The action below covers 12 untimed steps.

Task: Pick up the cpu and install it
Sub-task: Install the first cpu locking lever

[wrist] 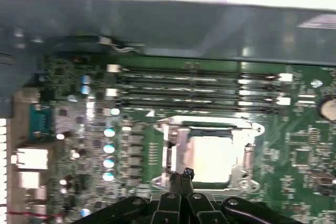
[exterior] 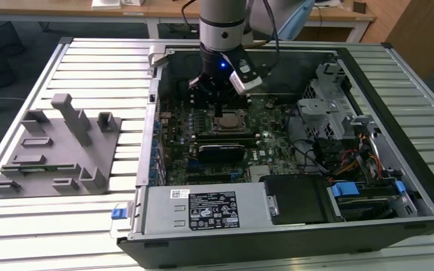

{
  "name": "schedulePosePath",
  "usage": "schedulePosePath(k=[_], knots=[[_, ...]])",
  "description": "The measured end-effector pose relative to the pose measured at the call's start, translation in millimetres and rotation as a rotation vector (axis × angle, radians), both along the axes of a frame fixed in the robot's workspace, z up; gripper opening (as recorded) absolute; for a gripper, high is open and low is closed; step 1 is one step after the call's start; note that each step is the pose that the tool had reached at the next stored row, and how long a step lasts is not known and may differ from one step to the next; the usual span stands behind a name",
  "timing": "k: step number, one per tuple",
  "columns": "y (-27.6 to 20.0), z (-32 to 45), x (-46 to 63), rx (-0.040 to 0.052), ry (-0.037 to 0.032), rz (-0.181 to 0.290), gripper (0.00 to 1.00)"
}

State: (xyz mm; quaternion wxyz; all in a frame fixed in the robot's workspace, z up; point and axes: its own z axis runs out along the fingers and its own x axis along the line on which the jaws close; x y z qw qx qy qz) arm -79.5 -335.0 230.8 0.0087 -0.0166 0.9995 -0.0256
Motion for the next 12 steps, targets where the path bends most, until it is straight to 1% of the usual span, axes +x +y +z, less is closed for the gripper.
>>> schedulePosePath(k=[7, 9, 11, 12], knots=[[0.0, 0.0, -23.6, 0.0012, -0.0001, 0.0, 0.11], [0.0, 0.0, -26.6, 0.0036, -0.0001, 0.0, 0.11], [0.0, 0.0, -27.9, 0.0082, -0.0001, 0.0, 0.11], [0.0, 0.1, -27.9, 0.0086, -0.0002, 0.0, 0.11]])
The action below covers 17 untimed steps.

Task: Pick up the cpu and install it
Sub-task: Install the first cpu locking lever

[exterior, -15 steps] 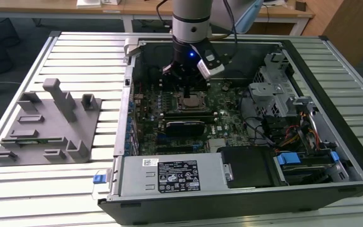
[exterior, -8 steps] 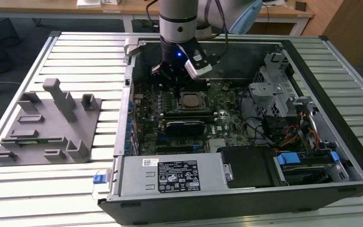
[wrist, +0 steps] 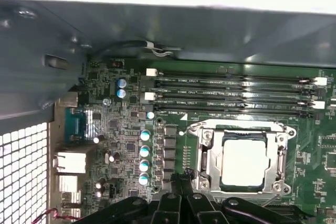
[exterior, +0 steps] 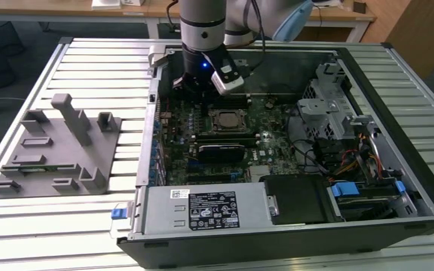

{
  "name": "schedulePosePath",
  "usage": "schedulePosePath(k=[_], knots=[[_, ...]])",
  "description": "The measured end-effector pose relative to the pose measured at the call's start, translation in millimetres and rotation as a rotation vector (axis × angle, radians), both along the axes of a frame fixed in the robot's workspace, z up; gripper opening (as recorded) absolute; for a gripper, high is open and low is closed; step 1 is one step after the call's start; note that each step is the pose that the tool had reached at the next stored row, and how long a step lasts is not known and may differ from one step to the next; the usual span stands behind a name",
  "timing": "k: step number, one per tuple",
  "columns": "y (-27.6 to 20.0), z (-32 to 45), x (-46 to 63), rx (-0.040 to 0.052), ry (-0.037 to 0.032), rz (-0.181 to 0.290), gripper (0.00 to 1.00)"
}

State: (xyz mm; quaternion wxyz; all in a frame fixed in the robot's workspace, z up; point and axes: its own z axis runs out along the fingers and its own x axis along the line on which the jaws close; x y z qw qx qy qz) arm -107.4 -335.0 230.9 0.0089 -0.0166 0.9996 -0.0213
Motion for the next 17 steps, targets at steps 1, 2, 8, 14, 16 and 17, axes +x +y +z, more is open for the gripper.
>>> schedulePosePath(k=[1, 2, 8, 14, 16, 17], knots=[[0.0, 0.7, -0.1, 0.0, 0.0002, 0.0, 0.11], [0.0, 1.9, -0.1, 0.0002, 0.0, 0.0, 0.11], [0.0, 16.4, -0.1, 0.0026, 0.0, 0.0, 0.11], [0.0, 17.7, -3.3, 0.0338, 0.0, 0.001, 0.11], [0.0, 17.7, -6.3, 0.0587, 0.0002, 0.002, 0.11], [0.0, 17.7, -7.8, 0.0703, 0.0001, 0.003, 0.11]])
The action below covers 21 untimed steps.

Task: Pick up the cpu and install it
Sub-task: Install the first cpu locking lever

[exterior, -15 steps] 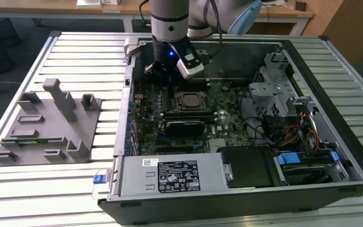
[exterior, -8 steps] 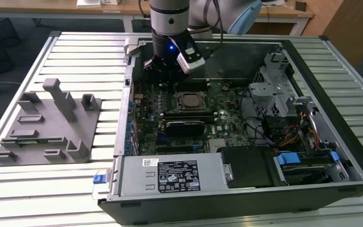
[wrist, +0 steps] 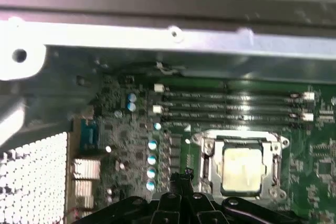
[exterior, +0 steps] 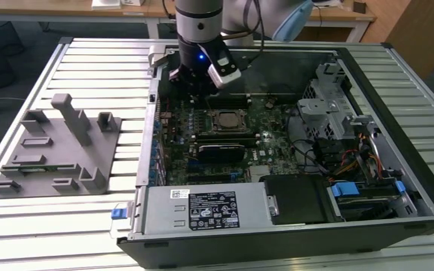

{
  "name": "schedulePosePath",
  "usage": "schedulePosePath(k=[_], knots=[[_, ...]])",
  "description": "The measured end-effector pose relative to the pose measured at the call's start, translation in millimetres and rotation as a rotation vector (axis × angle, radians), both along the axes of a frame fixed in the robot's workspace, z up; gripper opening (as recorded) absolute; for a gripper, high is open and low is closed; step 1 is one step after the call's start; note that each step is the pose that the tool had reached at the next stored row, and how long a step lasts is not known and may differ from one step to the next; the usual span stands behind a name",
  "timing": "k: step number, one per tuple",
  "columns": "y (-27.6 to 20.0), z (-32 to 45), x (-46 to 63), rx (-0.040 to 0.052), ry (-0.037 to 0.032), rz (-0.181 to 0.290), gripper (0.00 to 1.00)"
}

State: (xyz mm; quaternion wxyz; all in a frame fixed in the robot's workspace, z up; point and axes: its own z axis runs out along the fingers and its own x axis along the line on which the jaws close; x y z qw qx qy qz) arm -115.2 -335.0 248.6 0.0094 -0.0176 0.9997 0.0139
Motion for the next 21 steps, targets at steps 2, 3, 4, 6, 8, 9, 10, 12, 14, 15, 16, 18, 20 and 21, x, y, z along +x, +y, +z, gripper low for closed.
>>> schedulePosePath(k=[2, 3, 4, 6, 8, 9, 10, 12, 14, 15, 16, 18, 20, 21], knots=[[-0.1, 0.0, -1.8, 0.0298, -0.0001, 0.001, 0.11], [-0.1, 0.0, -2.4, 0.0475, 0.0, 0.001, 0.11], [-0.2, 0.0, -2.9, 0.067, -0.0002, 0.002, 0.11], [-0.3, 0.0, -4.0, 0.1019, -0.0001, 0.002, 0.11], [-0.4, 0.0, -5.0, 0.1253, -0.0001, 0.003, 0.11], [-0.5, 0.0, -5.6, 0.1319, -0.0001, 0.003, 0.11], [-0.5, 0.0, -6.3, 0.1357, 0.0, 0.003, 0.11], [-0.8, 0.0, -7.0, 0.1527, 0.0, 0.003, 0.11], [-1.1, 0.0, -7.0, 0.1884, -0.0002, 0.003, 0.11], [-1.2, 0.0, -7.0, 0.2065, -0.0002, 0.003, 0.11], [-1.2, 0.0, -7.0, 0.2208, -0.0003, 0.003, 0.11], [-1.2, 0.0, -6.9, 0.2224, -0.0003, 0.003, 0.11], [-1.2, 0.0, -6.0, 0.2224, -0.0002, 0.003, 0.11], [-1.2, 0.0, -4.9, 0.2224, -0.0002, 0.003, 0.11]])
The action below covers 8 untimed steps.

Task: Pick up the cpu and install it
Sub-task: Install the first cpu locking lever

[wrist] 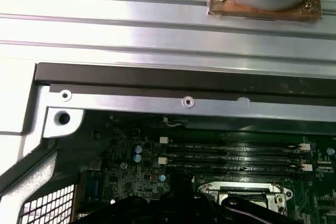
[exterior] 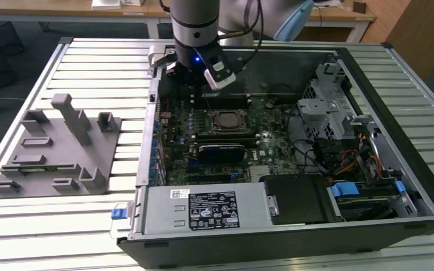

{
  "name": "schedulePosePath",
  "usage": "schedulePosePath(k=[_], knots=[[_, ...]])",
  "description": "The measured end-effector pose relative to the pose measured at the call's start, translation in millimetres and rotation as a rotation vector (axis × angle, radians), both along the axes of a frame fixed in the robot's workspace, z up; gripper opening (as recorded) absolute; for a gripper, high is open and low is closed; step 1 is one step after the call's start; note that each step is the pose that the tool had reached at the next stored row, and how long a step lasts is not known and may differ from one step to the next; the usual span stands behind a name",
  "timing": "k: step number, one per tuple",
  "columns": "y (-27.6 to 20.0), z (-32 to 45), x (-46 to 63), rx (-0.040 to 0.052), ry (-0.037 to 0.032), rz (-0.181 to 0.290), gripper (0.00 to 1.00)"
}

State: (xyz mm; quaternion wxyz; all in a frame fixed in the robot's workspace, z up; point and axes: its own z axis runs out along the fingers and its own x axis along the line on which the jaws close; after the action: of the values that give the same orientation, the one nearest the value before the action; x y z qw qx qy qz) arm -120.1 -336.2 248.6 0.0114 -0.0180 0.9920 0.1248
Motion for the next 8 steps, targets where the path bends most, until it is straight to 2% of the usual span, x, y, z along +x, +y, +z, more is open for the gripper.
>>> schedulePosePath(k=[8], knots=[[0.0, 0.0, 17.8, 0.0, -0.0001, -0.002, 0.11]])
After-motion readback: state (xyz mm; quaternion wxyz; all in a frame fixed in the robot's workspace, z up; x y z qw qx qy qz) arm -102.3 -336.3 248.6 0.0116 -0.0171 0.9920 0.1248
